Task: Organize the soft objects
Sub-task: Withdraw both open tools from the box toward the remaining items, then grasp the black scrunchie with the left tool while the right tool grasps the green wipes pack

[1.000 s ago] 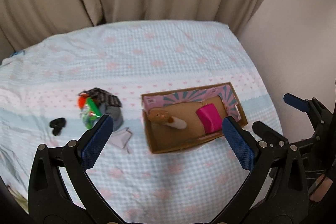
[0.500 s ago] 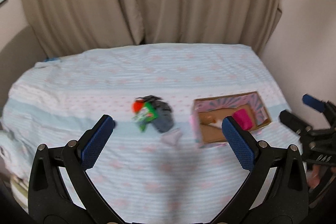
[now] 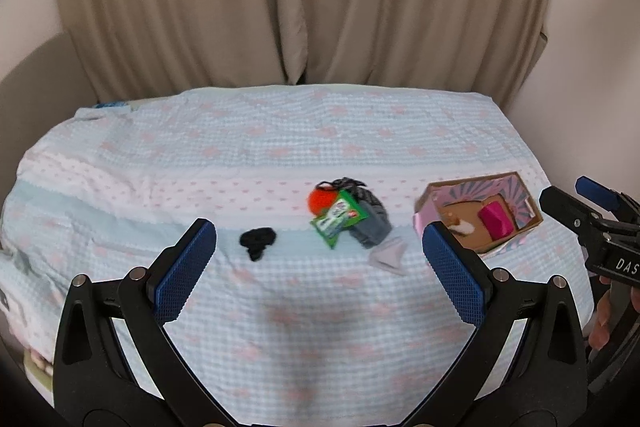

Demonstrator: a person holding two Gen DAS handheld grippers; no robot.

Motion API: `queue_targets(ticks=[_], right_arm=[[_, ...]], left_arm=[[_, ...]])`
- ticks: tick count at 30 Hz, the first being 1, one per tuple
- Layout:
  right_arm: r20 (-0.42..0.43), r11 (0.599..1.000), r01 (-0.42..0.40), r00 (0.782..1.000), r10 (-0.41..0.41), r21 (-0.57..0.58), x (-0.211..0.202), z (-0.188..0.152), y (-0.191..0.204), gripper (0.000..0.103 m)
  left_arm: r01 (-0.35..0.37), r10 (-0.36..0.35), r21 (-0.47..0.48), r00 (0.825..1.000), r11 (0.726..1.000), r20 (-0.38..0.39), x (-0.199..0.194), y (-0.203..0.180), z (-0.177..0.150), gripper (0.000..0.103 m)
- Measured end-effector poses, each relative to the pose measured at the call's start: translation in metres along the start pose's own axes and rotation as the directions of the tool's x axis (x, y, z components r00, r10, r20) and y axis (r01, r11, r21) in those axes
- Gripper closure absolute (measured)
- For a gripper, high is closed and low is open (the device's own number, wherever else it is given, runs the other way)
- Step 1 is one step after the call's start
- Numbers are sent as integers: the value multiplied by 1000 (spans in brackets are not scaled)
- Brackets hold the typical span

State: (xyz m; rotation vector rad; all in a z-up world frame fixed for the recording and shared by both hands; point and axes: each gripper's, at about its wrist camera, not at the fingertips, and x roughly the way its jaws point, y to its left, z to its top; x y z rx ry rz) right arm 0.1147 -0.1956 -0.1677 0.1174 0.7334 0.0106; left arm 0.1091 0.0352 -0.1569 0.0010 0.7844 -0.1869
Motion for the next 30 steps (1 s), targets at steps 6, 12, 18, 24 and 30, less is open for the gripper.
queue_targets(ticks=[6, 12, 18, 24, 30], right_arm=[[-33, 997, 33, 999, -31, 65, 44, -12, 43, 0], [-75, 988, 82, 995, -72, 133, 109, -24, 74, 0], [-102, 977, 138, 987, -123, 164, 184, -40, 95, 0], [-130, 963, 187, 978, -164, 194, 260, -62, 104, 7], [-166, 943, 226, 968, -189, 244, 325, -88, 100, 18]], left_arm=[[37, -35, 31, 999, 999, -40, 45, 62, -8, 0], [80, -76, 40, 992, 996, -96, 113, 104, -18, 1], [114, -104, 52, 982, 992, -158, 197, 128, -39, 5], [142, -125, 66, 970, 988, -210, 282, 136, -72, 11], [148, -122, 85, 959, 985, -256, 351, 137, -105, 20]])
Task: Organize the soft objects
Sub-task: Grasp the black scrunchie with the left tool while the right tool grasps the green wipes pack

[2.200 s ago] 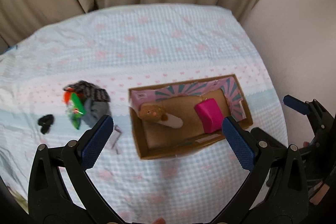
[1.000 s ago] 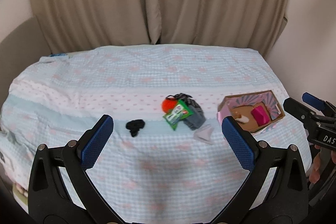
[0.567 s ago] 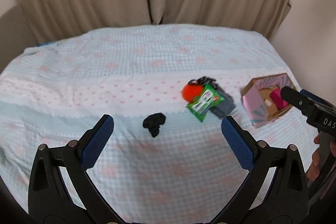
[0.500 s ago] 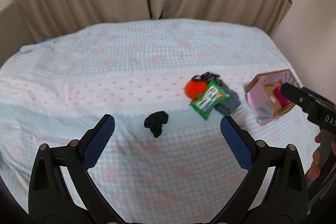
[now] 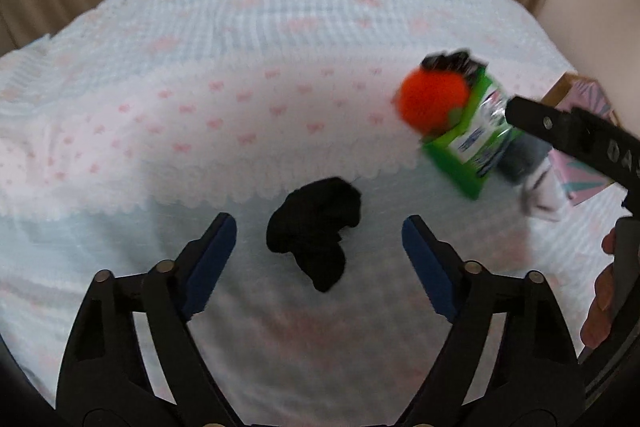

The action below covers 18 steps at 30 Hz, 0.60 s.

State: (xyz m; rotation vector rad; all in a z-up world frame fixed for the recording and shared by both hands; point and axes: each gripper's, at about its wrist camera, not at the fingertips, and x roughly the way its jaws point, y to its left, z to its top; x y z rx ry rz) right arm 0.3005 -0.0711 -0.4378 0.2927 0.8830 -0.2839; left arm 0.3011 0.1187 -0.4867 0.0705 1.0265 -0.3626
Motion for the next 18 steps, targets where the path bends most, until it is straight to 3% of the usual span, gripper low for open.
queue_targets(ticks=[5, 12, 18], right_arm=[[-17, 998, 20, 1000, -19, 54, 44, -3, -4, 30], [-12, 994, 26, 1000, -25, 103, 62, -2, -5, 45], [-36, 993, 2, 999, 2, 119, 72, -5, -5, 60]], left_arm=[[-8, 8, 18, 1000, 1000, -18, 36, -2, -9, 25], [-40, 41, 49, 999, 998, -23, 54, -9, -13, 33], [-60, 62, 66, 998, 996, -28, 56, -12, -6, 63]])
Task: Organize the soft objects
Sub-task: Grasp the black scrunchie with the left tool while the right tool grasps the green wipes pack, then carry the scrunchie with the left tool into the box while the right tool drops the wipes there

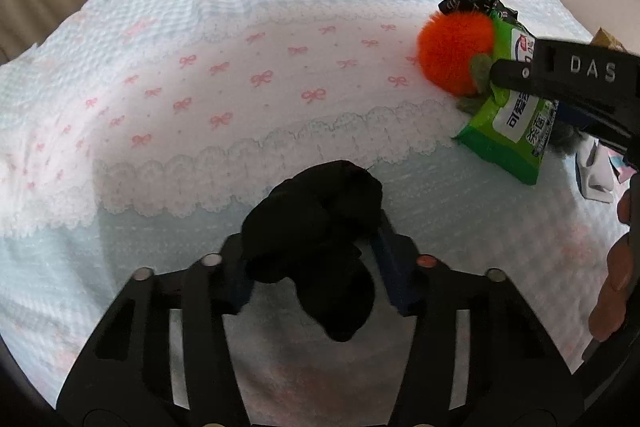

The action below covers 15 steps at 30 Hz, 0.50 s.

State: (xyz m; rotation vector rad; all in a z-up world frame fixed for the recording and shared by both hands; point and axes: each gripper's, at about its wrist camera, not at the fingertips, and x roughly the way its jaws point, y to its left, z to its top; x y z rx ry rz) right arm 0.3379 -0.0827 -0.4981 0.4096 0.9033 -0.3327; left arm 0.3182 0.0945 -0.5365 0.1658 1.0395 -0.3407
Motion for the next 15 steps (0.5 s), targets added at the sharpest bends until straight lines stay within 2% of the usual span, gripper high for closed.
queue_targets(ticks=[4, 5, 11, 15], right_arm=[[-8, 1000, -29, 1000, 29, 0, 1, 2, -1, 69], [-9, 999, -33, 999, 33, -3, 0, 2, -1, 70], [3, 998, -58, 998, 58, -14, -14, 6, 2, 72], [16, 997, -69, 997, 70, -39, -29, 10, 5, 72]], left_arm=[[10, -10, -4, 1000, 1000, -4, -1, 1, 4, 81], [10, -11, -7, 1000, 1000, -4, -1, 1, 4, 82], [24, -24, -32, 1000, 999, -12, -7, 4, 10, 85], [25, -25, -37, 1000, 999, 5, -24, 3, 16, 85]])
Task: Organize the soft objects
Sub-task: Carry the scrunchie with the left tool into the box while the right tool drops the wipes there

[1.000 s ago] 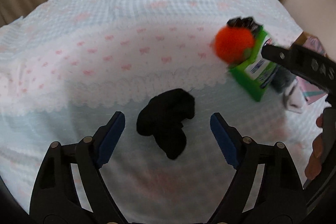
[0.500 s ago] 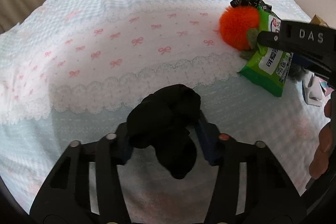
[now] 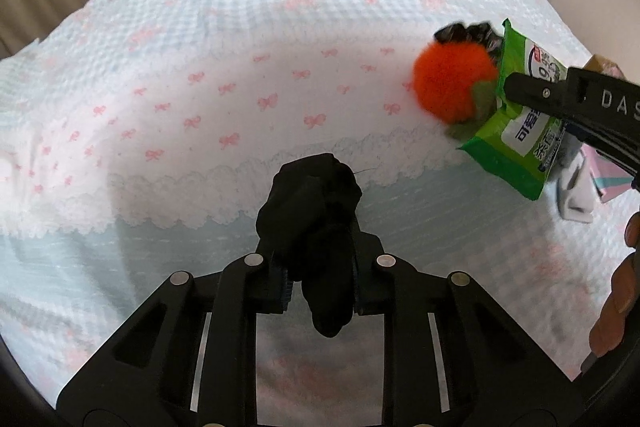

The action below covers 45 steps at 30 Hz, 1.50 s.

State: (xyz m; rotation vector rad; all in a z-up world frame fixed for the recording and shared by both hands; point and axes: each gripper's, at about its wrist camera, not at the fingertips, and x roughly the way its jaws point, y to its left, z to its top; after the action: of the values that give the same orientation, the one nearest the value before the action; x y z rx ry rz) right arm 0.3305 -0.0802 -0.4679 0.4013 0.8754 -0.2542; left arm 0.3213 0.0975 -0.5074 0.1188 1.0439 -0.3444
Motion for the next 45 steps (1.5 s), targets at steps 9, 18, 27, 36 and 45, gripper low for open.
queue_targets(ticks=[9, 18, 27, 36, 45], right_arm=[[40, 999, -37, 998, 38, -35, -70, 24, 10, 73], [89, 991, -75, 992, 85, -110, -175, 57, 8, 73], [133, 981, -103, 983, 126, -165, -261, 76, -21, 73], [143, 971, -119, 978, 150, -207, -310, 103, -96, 73], [86, 954, -125, 984, 153, -272, -318, 139, -213, 73]], left_arm=[[8, -8, 4, 997, 1000, 76, -81, -16, 27, 85], [20, -19, -6, 989, 1000, 143, -190, -48, 57, 85], [18, -19, 4, 976, 1000, 216, -272, -99, 76, 85], [16, -13, -13, 968, 1000, 250, -311, -192, 90, 85], [31, -21, -44, 974, 999, 225, -287, -314, 109, 85]])
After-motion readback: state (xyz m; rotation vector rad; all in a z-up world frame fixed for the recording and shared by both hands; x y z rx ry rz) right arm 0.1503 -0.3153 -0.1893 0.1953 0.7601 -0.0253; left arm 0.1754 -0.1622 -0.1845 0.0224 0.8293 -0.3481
